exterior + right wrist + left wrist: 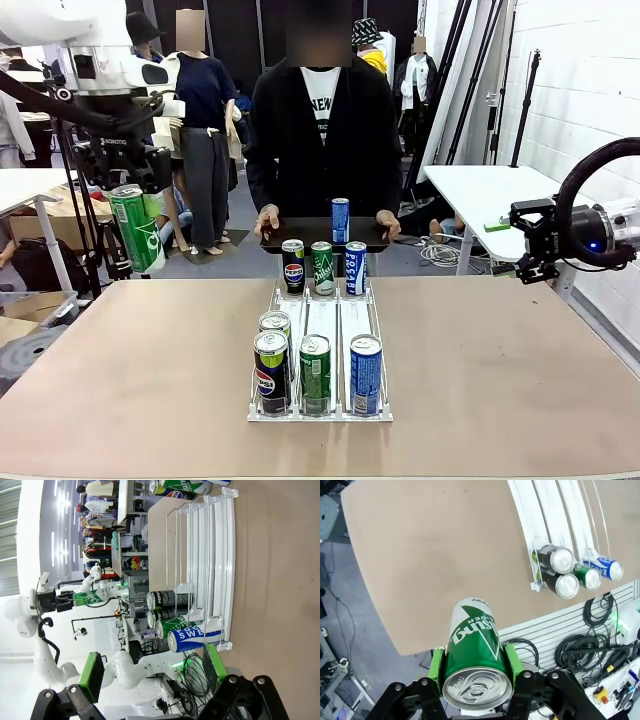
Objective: Retrieve and hand over the desired beverage to the person.
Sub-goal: Pick up another can of the same type that the person held from the Automatic Can Dispenser.
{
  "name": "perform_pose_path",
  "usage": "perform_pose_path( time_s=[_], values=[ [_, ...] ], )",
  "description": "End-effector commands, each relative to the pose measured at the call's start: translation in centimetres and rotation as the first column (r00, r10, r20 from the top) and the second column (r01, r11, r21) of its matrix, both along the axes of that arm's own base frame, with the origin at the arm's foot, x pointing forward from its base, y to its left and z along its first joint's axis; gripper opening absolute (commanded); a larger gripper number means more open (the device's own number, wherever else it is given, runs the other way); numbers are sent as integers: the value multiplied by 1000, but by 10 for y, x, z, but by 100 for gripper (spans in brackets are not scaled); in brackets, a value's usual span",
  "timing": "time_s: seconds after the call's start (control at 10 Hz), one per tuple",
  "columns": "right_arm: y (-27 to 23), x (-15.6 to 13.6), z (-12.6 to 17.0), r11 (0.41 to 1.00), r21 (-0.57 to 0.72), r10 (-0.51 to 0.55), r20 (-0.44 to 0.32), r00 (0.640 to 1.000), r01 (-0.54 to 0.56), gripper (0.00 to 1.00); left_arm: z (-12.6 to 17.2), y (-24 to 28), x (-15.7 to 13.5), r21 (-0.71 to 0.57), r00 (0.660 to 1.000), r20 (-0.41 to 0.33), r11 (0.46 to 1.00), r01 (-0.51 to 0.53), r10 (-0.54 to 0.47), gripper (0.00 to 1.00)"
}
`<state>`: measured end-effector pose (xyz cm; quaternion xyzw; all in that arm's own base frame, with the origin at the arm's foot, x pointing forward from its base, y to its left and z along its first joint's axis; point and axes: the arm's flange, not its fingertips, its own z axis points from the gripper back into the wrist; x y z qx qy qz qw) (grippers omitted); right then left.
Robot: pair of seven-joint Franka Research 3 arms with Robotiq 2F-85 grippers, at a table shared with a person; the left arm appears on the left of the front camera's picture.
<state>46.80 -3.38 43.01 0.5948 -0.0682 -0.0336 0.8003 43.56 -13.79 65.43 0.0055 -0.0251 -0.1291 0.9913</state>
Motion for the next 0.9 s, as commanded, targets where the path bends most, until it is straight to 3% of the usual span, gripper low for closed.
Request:
perform_pose_path(
  time_s=[0.0, 0.3, 0.8],
  values=[
    [1, -1, 1, 1000, -9, 2, -5, 1000, -2, 100, 0, 4, 18, -45, 999, 36, 999, 0, 2, 0],
    [1, -1, 1, 1000, -9, 2, -5, 1000, -2, 100, -8, 20, 24, -82, 997, 73, 997, -17, 23, 0],
    [1, -1, 1, 1000, -9, 2, -5, 1000, -2, 100, -9, 14, 28, -48, 998, 50, 998, -40, 43, 0]
  ],
)
